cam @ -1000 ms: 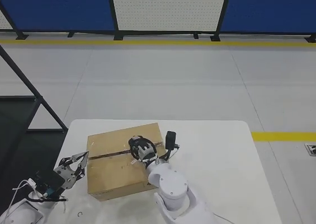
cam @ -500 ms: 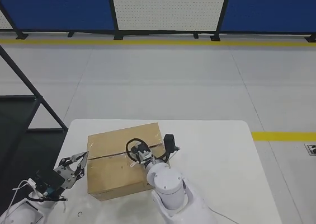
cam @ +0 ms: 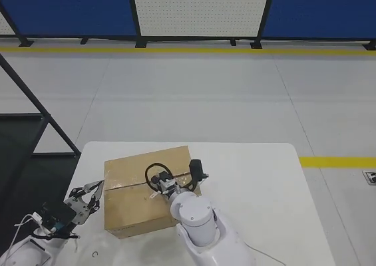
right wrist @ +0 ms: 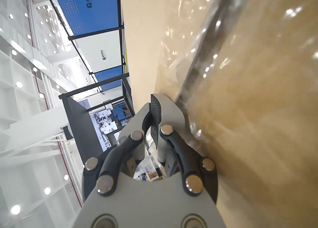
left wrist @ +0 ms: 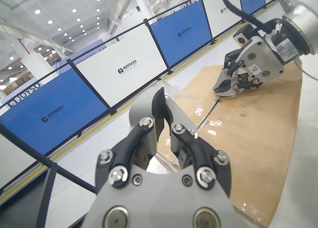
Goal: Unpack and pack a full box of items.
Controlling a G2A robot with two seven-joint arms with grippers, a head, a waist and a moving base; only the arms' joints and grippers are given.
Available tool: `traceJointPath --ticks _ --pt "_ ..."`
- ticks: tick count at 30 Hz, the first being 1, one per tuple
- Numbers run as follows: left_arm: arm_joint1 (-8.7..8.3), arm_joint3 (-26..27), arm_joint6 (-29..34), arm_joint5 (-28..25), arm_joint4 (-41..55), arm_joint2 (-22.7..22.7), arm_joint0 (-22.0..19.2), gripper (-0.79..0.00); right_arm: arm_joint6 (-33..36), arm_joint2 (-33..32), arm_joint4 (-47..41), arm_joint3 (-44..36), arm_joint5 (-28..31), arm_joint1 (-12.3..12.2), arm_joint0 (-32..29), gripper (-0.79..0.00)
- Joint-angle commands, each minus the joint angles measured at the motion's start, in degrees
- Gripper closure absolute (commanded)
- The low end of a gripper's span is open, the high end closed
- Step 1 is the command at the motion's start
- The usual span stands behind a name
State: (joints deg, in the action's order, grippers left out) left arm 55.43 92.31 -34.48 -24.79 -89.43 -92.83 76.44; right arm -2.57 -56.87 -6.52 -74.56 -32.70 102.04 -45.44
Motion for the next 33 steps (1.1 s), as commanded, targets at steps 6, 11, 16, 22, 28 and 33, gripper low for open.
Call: traceJointPath --ticks 6,11,16,22,28,33 --pt "0.07 -0.5 -0.2 0.0 -0.3 0.3 -0.1 0.0 0.9 1.3 0.7 2.1 -0.5 0.4 0.7 0.0" --pt "0.11 -1.3 -0.5 0.0 -0.3 0.4 0.0 0.0 2.0 2.1 0.7 3.9 0.6 0.9 1.7 0.0" --pt "0.12 -1.7 -0.8 -0.1 -0.3 0.3 0.2 0.0 2.5 2.4 0.5 5.0 1.7 1.3 2.1 0.0" --pt "0.13 -1.9 -0.7 0.0 0.0 -0.2 0.8 -0.286 2.8 2.6 0.3 6.6 1.9 1.7 2.8 0.0" --pt "0.12 -2.1 -0.6 0.5 0.5 -1.2 1.5 -0.505 2.7 2.4 0.0 7.8 2.4 2.1 3.3 0.0" --pt "0.07 -2.1 -0.7 1.2 0.7 -2.4 2.3 -0.459 2.5 2.2 -0.3 8.5 2.7 2.4 3.6 0.0"
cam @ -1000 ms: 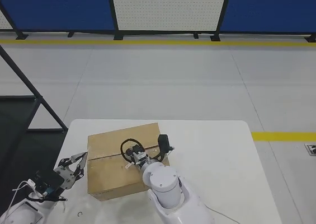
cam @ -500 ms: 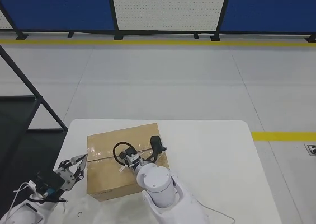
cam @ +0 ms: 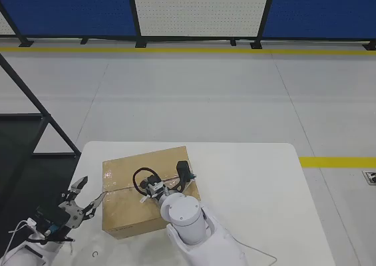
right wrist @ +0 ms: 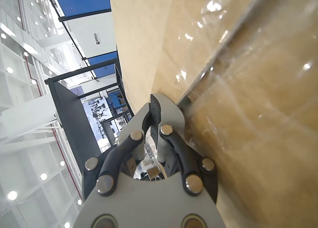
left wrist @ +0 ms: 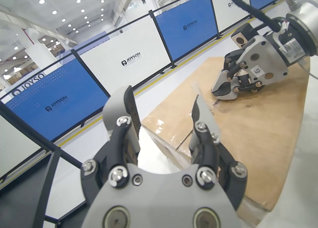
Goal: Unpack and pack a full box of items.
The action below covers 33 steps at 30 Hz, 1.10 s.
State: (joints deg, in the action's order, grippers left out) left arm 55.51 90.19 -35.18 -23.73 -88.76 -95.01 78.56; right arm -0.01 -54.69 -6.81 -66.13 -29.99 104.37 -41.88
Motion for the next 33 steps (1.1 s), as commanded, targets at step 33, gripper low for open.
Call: traceJointPath --ticks 33 --pt "0.08 -0.2 -1.1 4.1 1.9 -7.3 4.8 -0.406 -0.4 -0.9 1.5 0.5 0.5 1.2 -0.5 0.0"
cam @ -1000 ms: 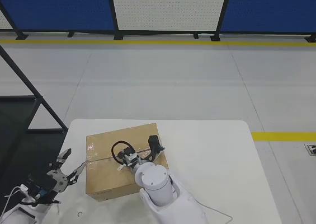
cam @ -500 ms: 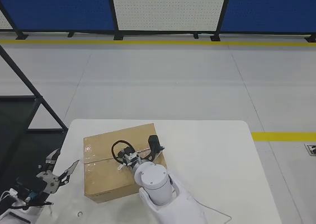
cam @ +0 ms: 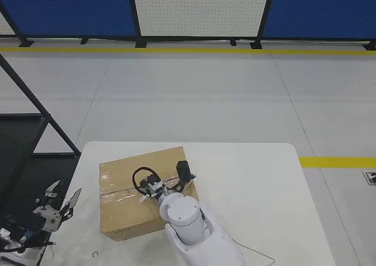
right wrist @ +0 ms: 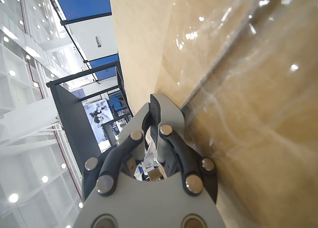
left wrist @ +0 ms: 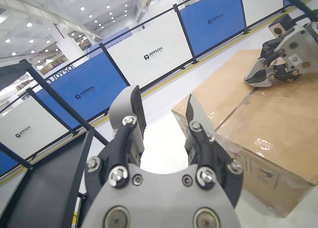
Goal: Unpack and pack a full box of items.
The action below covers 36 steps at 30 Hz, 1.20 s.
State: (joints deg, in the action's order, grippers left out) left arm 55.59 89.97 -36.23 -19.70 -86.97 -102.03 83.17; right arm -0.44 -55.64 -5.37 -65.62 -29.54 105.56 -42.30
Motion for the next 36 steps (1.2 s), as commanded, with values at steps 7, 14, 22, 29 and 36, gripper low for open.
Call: traceJointPath --ticks 7,14,22,29,36 --pt "0.06 1.2 -1.0 -2.5 0.8 -0.4 1.7 -0.471 0.2 0.2 0.1 -0.1 1.3 0.4 0.0 0.0" --pt "0.3 -0.3 0.6 -5.3 1.0 2.9 0.2 -0.603 0.0 -0.3 -1.3 -0.1 5.4 0.8 -0.3 0.0" --pt "0.51 -4.1 2.7 -8.1 3.9 4.5 -2.1 -0.736 4.1 0.6 0.6 -1.0 6.0 0.7 -1.1 0.0" --pt "0.77 -4.9 3.9 -7.7 4.4 6.0 -3.4 -0.73 12.4 1.1 3.5 -3.1 6.6 -0.2 -2.3 0.0" --pt "1.06 -5.4 4.8 -6.0 5.0 7.0 -4.6 -0.683 15.0 2.1 5.6 -3.8 5.7 -0.5 -3.1 0.0"
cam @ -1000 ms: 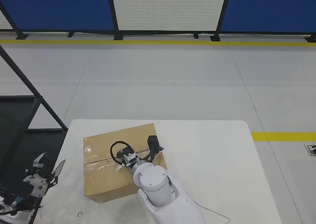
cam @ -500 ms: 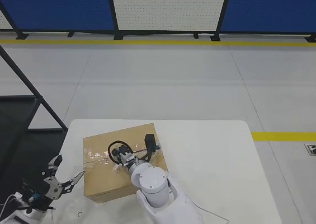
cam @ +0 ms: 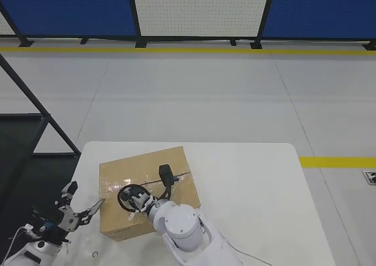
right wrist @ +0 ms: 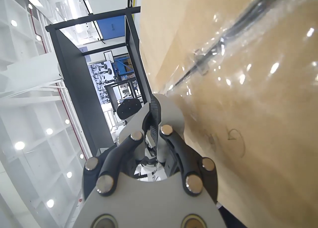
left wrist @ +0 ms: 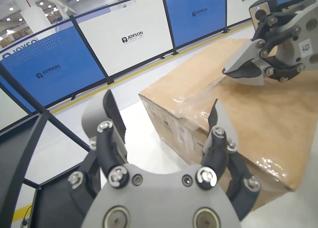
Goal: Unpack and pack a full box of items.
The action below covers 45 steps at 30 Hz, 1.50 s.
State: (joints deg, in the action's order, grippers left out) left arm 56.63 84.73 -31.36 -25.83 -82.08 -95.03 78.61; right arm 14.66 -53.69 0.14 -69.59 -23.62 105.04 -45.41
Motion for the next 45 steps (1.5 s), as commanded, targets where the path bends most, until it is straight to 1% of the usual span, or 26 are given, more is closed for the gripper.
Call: traceJointPath --ticks 1,4,7,17,23,27,31,34,35,38,42,44,45 --pt "0.03 -0.3 -0.2 0.2 0.2 -0.1 -0.1 -0.668 -0.4 0.4 0.3 0.4 -0.3 0.1 0.2 0.0" --pt "0.08 -0.7 -0.2 0.6 0.6 -0.3 -0.3 -0.65 -1.0 0.9 0.0 1.4 -0.4 0.4 0.8 0.0" --pt "0.16 -0.9 -0.2 1.0 1.3 -0.5 -0.5 -0.674 -1.1 1.3 -0.7 2.6 -0.2 0.8 1.7 0.0" --pt "0.33 -0.1 0.6 2.5 1.7 -0.7 -1.6 -0.656 -1.5 1.8 -2.4 4.5 2.1 1.6 3.2 0.0" --pt "0.36 -0.1 0.5 2.7 1.1 -0.8 -2.3 -0.622 -1.8 1.5 -2.9 4.5 3.3 1.9 3.1 0.0" --pt "0.4 -1.3 1.5 2.8 0.5 -0.4 -3.0 -0.603 -2.0 1.4 -3.0 4.7 2.8 2.0 3.2 0.0" --pt "0.47 -2.9 1.2 2.8 0.8 -0.3 -3.4 -0.588 -4.1 0.6 -4.8 4.9 2.1 2.4 3.4 0.0" --pt "0.5 -3.5 -0.4 1.2 2.4 -0.5 -3.2 -0.57 -5.4 0.3 -6.8 5.3 2.0 2.8 3.9 0.0" --pt "0.45 -3.7 -0.4 1.1 2.3 -0.8 -3.2 -0.554 -5.3 0.2 -7.4 5.4 2.2 3.0 4.1 0.0" --pt "0.41 -3.7 -0.7 0.9 2.0 -1.2 -2.8 -0.542 -4.2 0.1 -8.8 5.6 3.1 3.2 4.6 0.0" --pt "0.42 -4.0 -1.0 0.8 2.0 -1.3 -2.7 -0.511 -4.6 0.0 -10.0 6.3 4.2 3.6 5.3 0.0" --pt "0.45 -4.1 -1.1 0.7 2.0 -1.2 -2.7 -0.496 -3.8 -0.6 -12.9 6.5 6.7 3.9 5.2 0.0" --pt "0.46 -4.2 -1.1 0.7 1.9 -1.1 -2.8 -0.489 -4.1 -0.8 -13.1 6.8 7.3 3.9 5.4 0.0"
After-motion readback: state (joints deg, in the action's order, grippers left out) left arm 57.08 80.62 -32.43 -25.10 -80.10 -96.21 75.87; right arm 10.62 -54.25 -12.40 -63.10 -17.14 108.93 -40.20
